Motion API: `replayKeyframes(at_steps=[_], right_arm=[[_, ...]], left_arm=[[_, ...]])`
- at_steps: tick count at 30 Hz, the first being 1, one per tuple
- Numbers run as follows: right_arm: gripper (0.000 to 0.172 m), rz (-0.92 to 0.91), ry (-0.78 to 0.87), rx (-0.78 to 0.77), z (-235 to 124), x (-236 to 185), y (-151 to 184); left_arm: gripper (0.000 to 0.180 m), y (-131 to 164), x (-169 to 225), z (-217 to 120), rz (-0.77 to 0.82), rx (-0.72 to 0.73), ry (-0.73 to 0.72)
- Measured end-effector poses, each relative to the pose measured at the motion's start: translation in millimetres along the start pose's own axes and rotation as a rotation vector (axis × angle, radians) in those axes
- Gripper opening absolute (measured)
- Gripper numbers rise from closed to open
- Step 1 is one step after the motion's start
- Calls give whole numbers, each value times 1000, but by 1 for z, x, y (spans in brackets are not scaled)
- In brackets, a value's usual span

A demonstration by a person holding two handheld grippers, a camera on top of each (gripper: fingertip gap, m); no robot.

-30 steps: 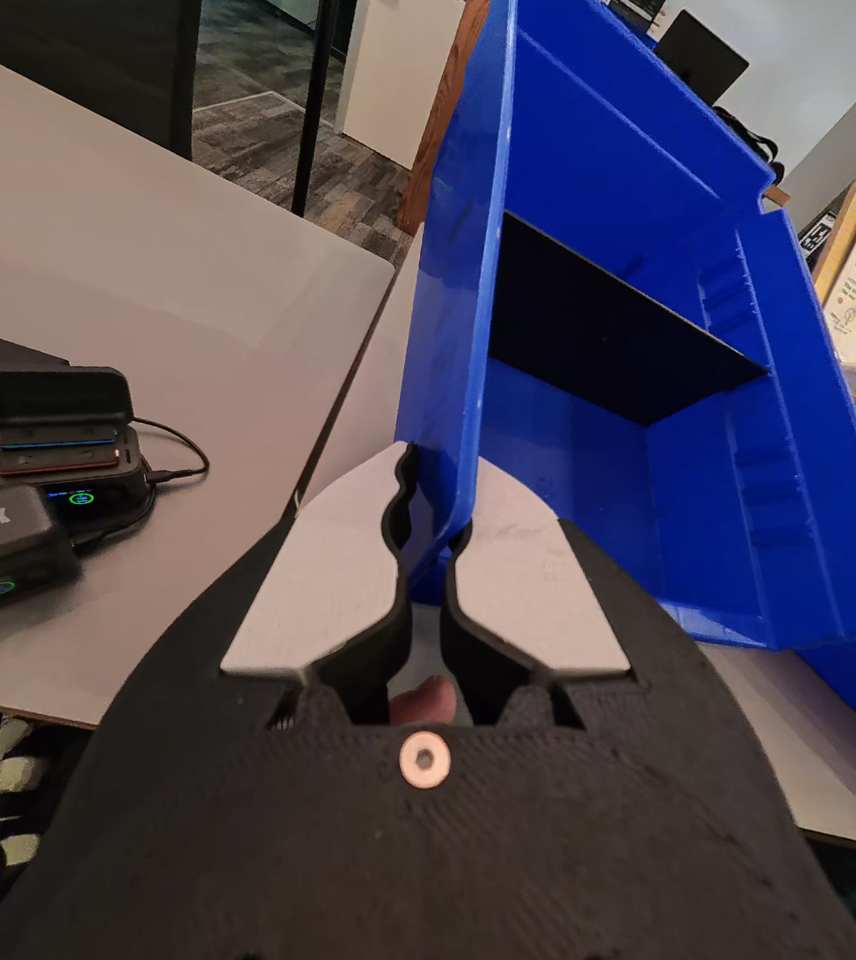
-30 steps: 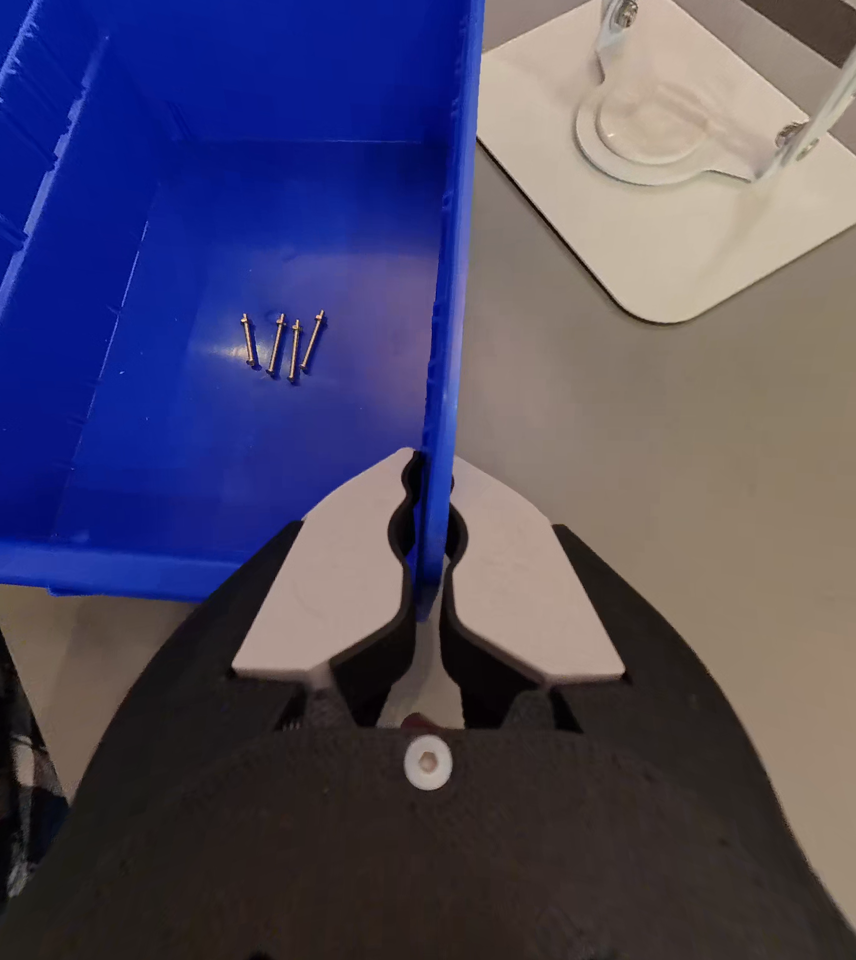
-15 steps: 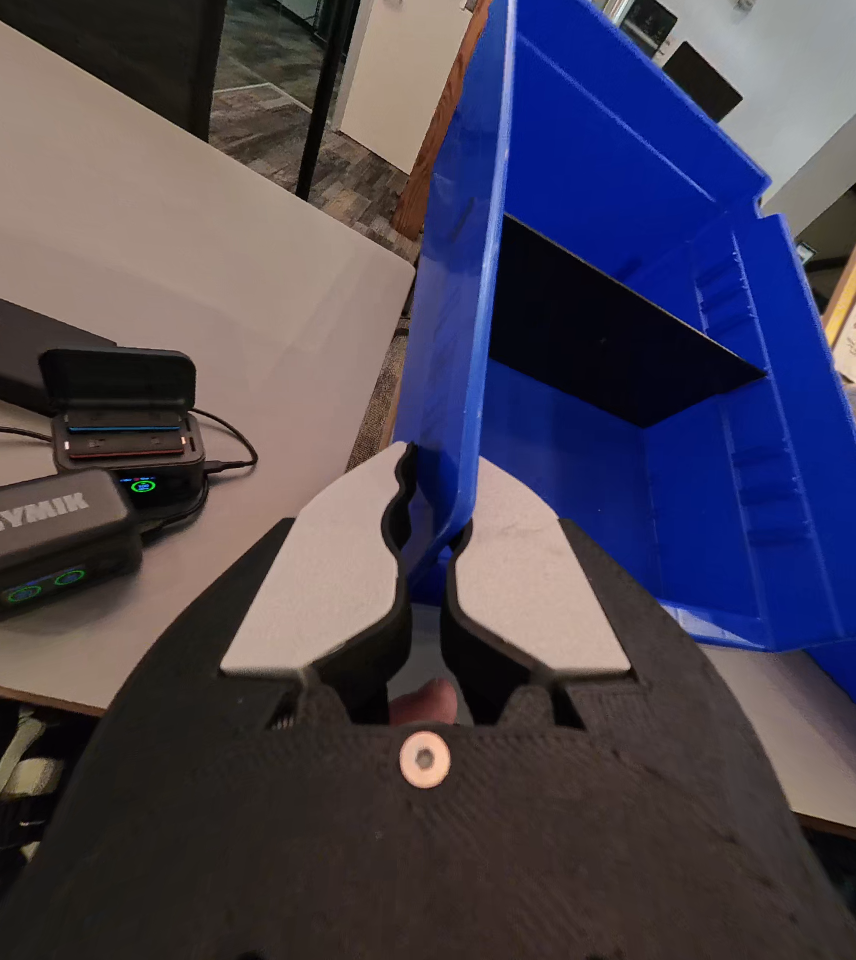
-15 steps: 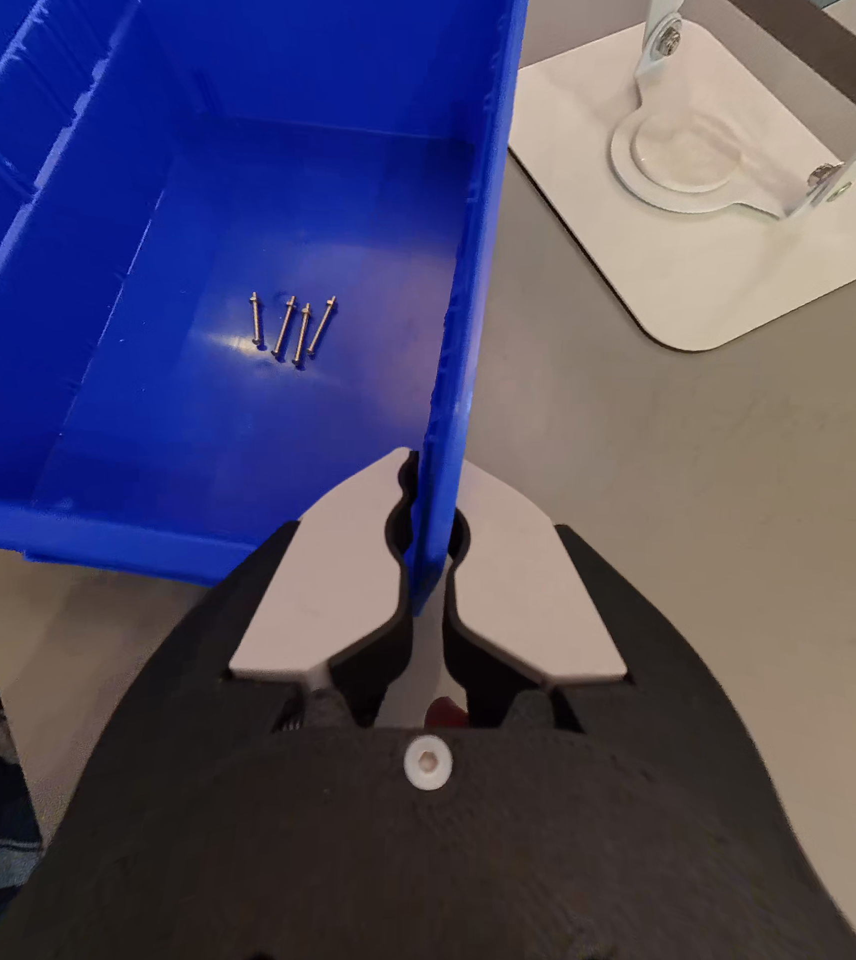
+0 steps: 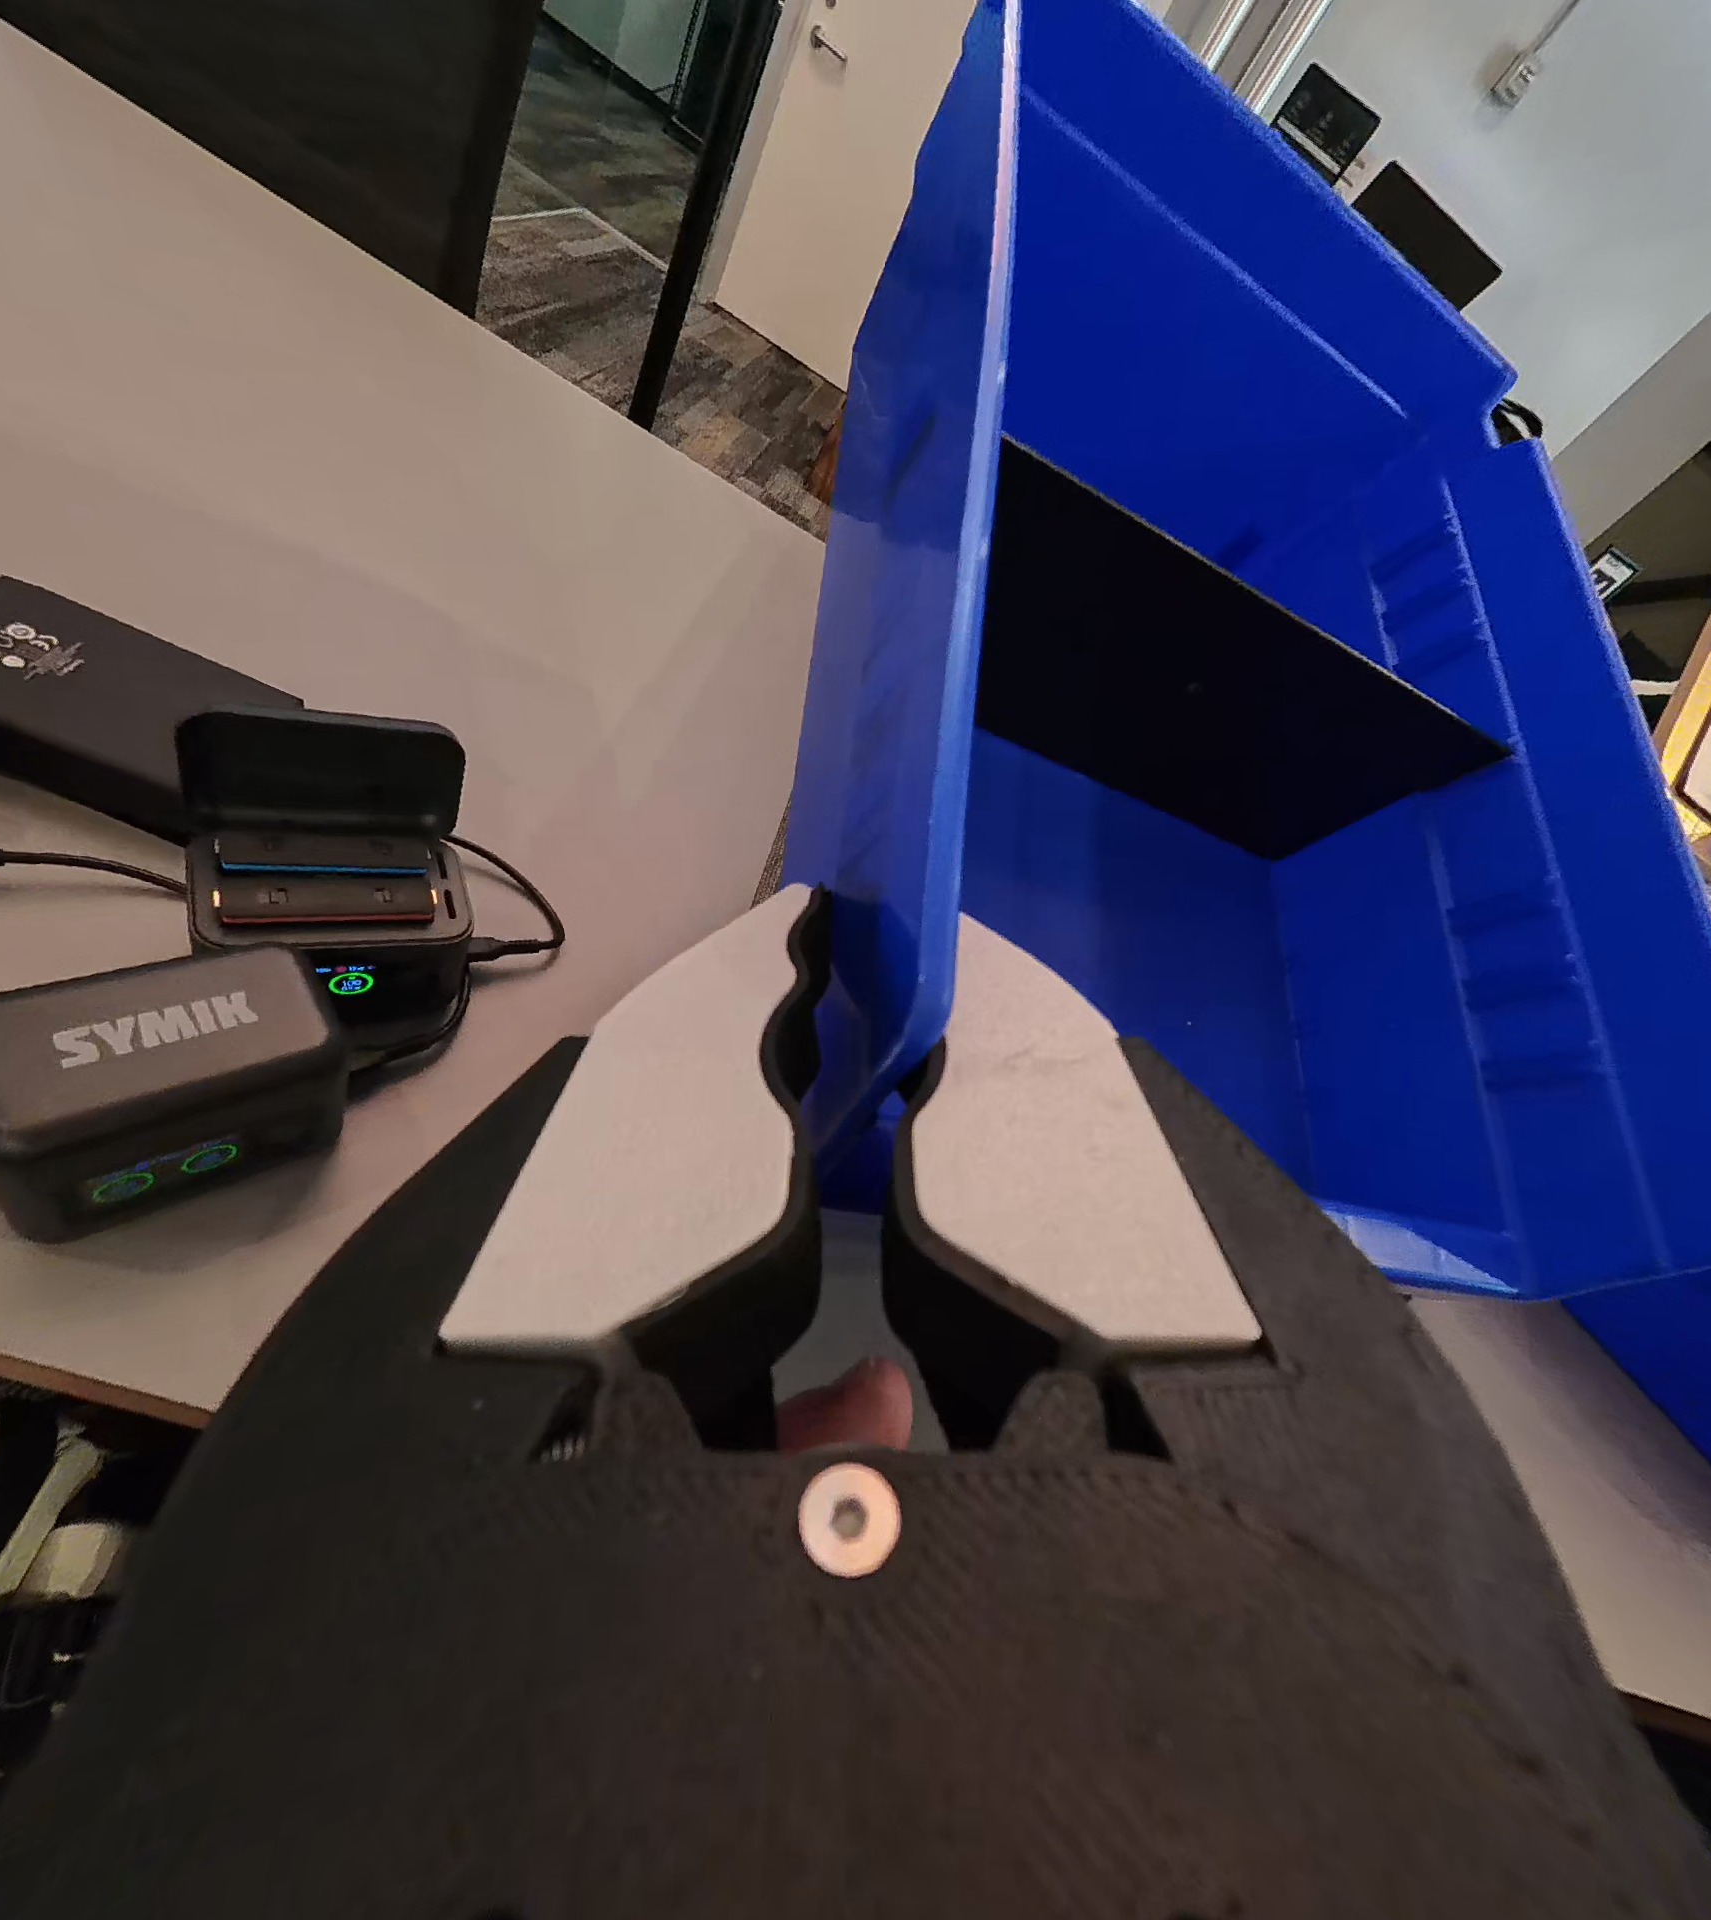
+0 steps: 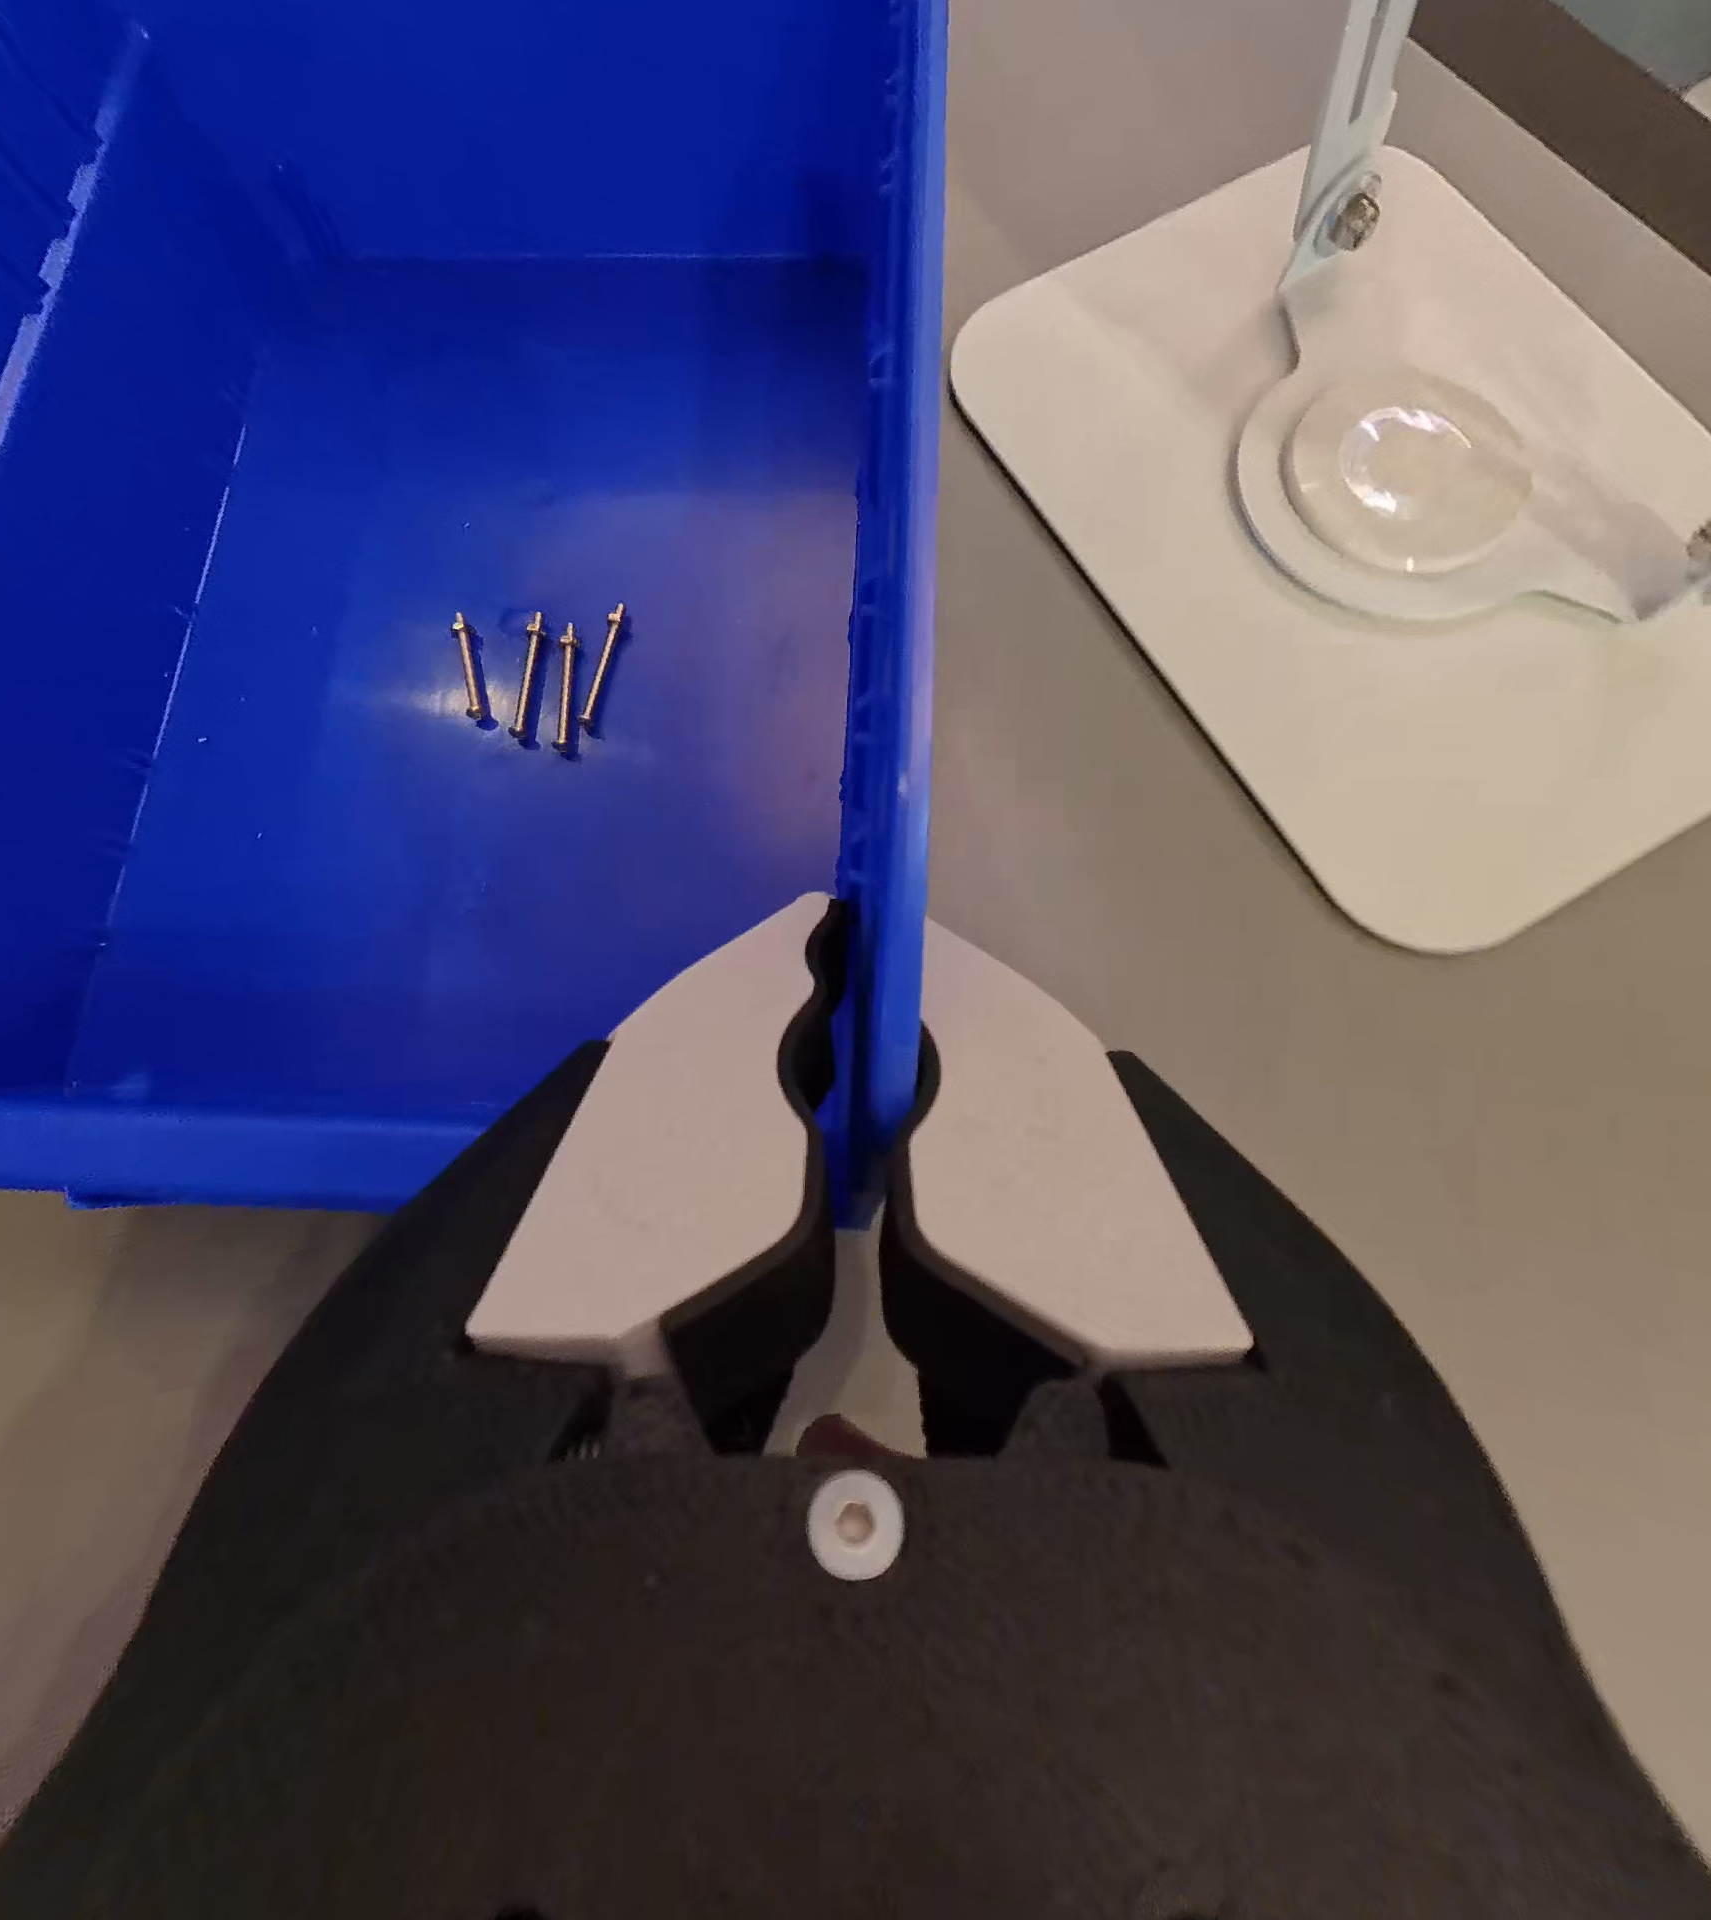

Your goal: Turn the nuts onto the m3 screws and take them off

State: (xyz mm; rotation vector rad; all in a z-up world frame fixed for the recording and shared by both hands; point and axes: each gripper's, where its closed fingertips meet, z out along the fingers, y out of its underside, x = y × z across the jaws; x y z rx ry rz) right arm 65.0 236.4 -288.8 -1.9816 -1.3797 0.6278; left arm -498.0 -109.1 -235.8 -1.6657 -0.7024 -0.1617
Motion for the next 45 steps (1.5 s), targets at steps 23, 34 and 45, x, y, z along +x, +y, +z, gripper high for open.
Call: replayKeyframes(at_steps=[23, 34, 45], right_arm=[[38, -165, 29, 98, 100, -5, -136], [58, -1054, -326, -49, 97, -126, -80], [29, -1085, -364, -161, 174, -153, -104]], left_arm=[[9, 3, -5, -4, -10, 6, -52], [9, -1, 9, 4, -8, 6, -36], [9, -8, 8, -1, -21, 34, -34]])
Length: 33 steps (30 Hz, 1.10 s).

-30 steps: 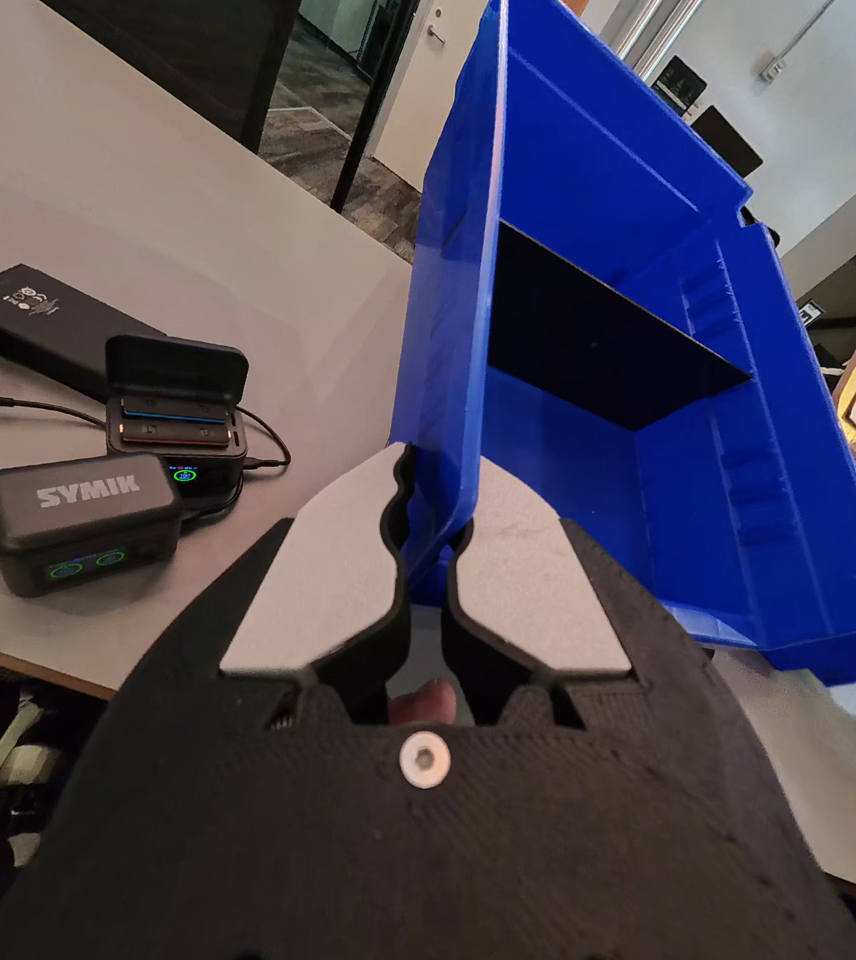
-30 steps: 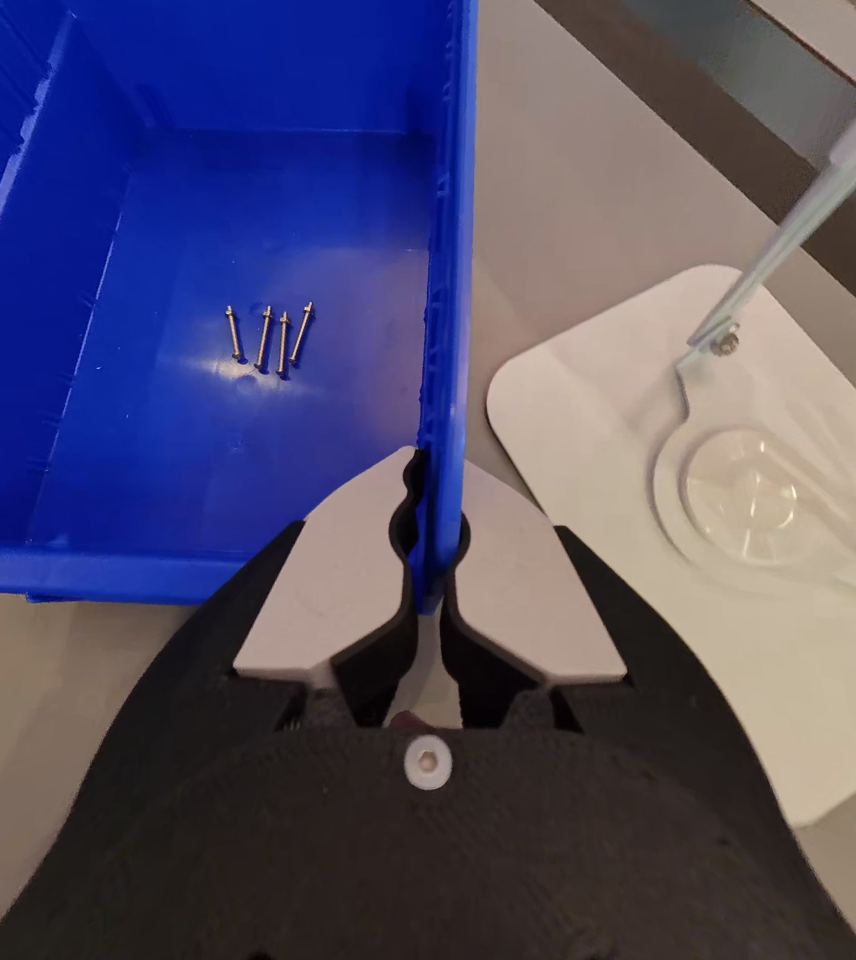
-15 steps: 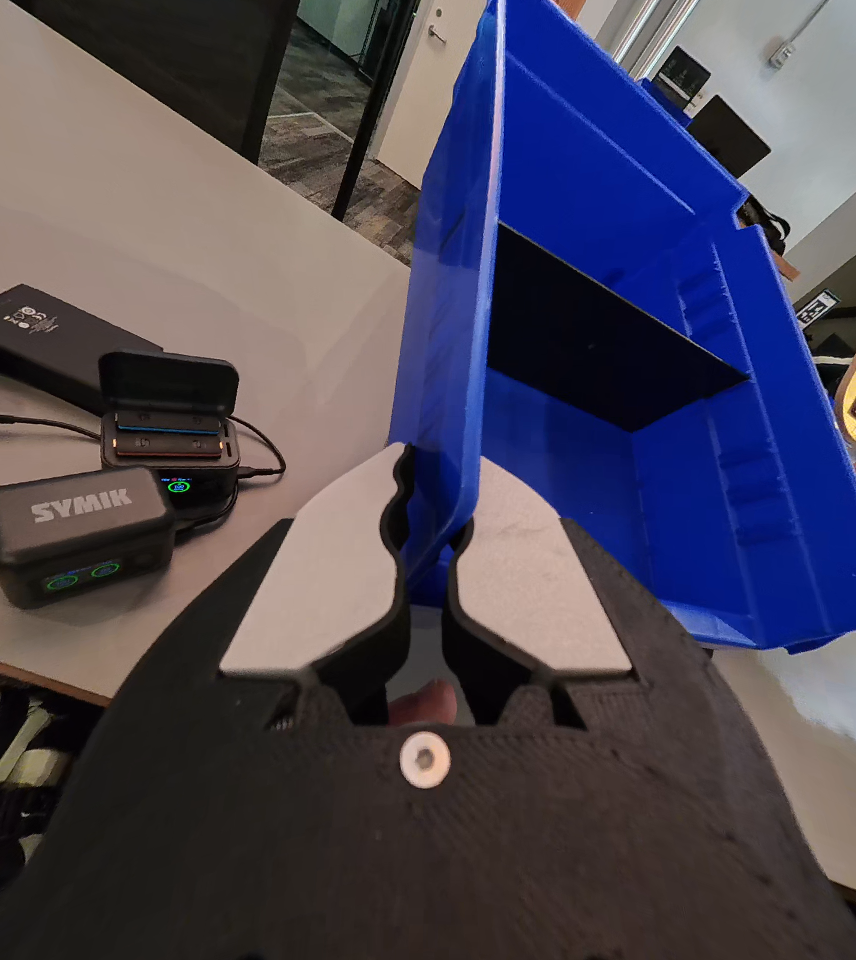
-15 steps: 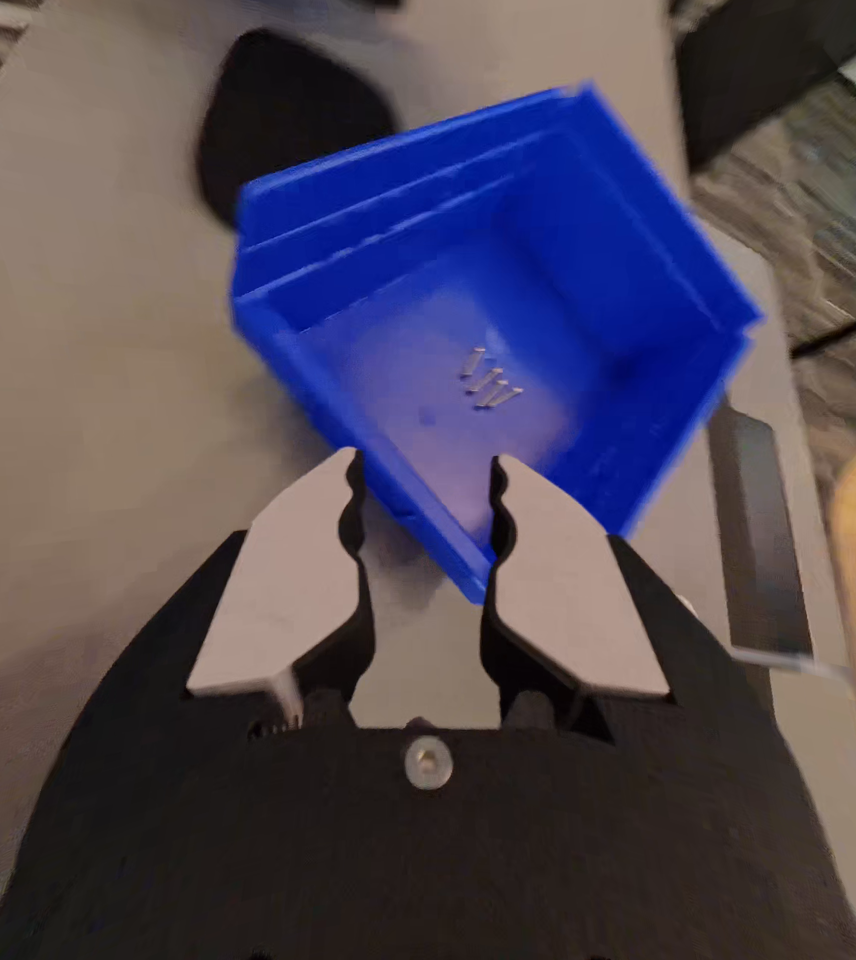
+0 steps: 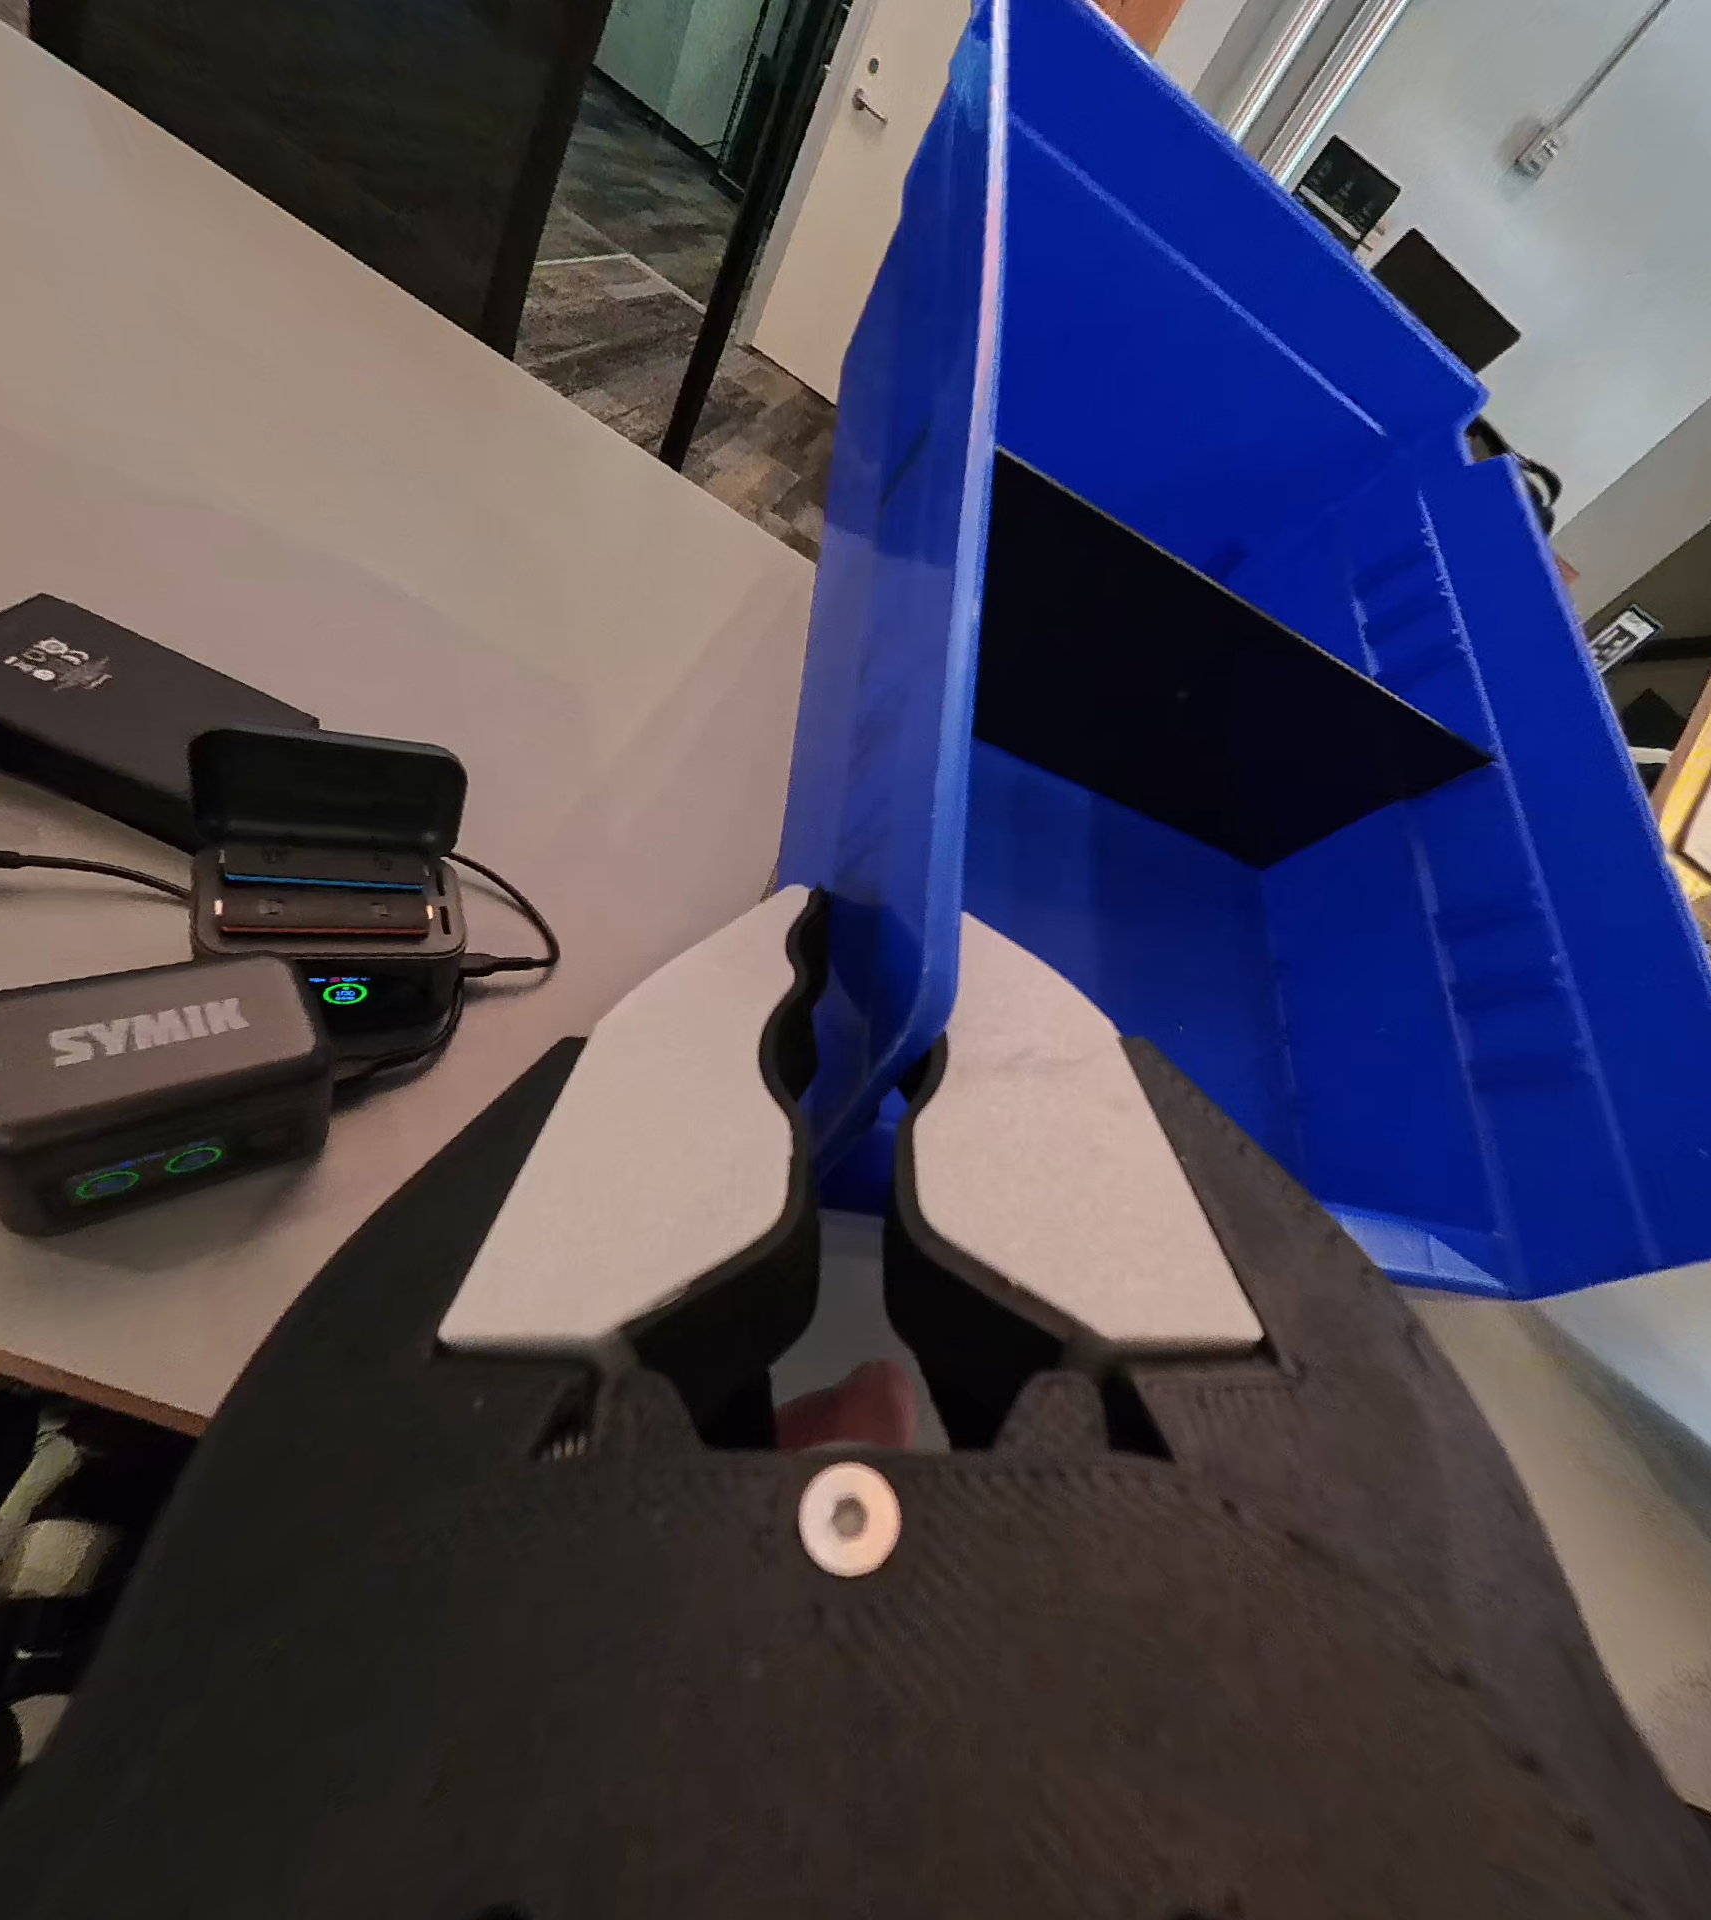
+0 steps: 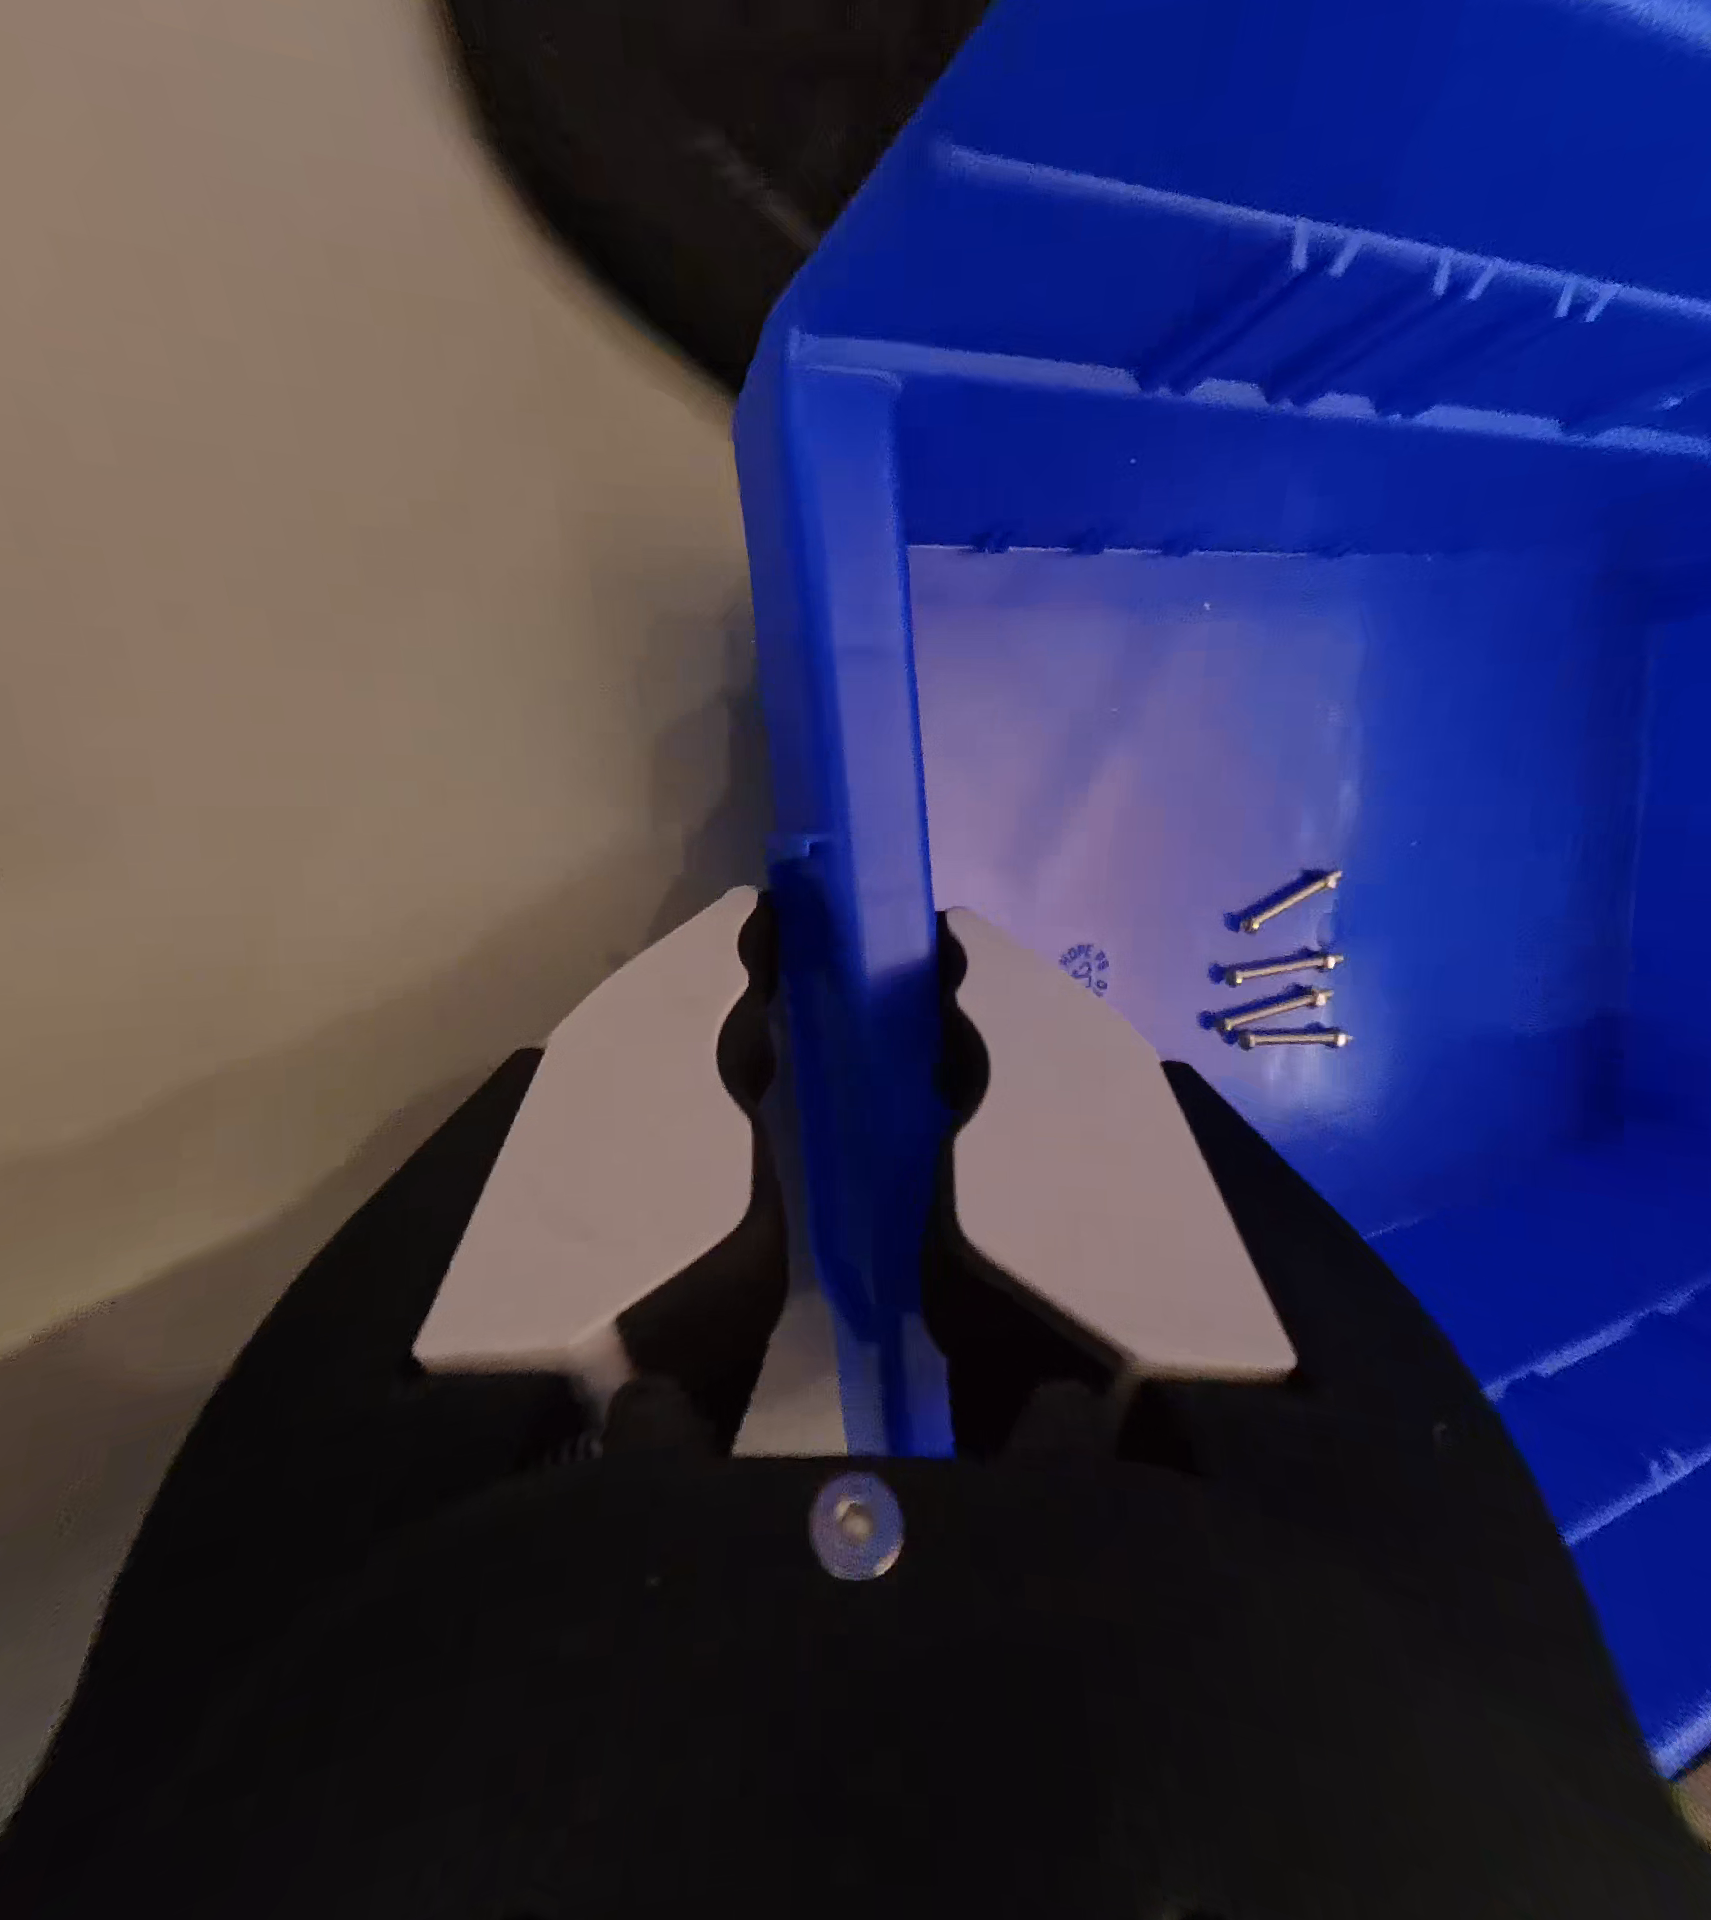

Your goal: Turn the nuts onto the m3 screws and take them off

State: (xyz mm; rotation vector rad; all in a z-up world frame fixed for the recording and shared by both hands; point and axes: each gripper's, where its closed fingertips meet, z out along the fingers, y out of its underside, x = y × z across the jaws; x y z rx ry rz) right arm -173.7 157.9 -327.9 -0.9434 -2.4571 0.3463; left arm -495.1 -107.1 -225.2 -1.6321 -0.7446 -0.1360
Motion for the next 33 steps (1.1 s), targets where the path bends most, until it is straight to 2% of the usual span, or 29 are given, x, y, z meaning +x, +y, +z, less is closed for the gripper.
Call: replayKeyframes(at_steps=[9, 13, 16, 17, 18, 22, 25, 28, 33], right_arm=[[28, 385, 159, -148, 59, 100, -35], [28, 470, 195, -176, 77, 131, -46], [30, 488, 212, -171, 77, 141, -55], [56, 478, 264, -147, 69, 145, -61], [72, 472, 286, -121, 56, 143, -67], [58, 594, 165, 242, -29, 95, -109], [48, 695, 86, 530, -107, 44, -121], [42, 720, 73, 698, -171, -12, -110], [26, 726, -16, 816, -242, -115, -68]], left_arm=[[9, -7, -15, -7, 2, 27, -44], [10, -11, -11, -9, 12, 37, -29], [9, -17, 0, -8, 27, 50, -14], [9, -20, 6, -9, 36, 58, -5], [9, -22, 13, -10, 47, 63, 6], [9, -27, 59, -15, 120, 58, 65], [9, -18, 106, -16, 193, 18, 127], [9, 7, 158, -15, 237, -42, 232], [9, 75, 255, -9, 287, -224, 470]])
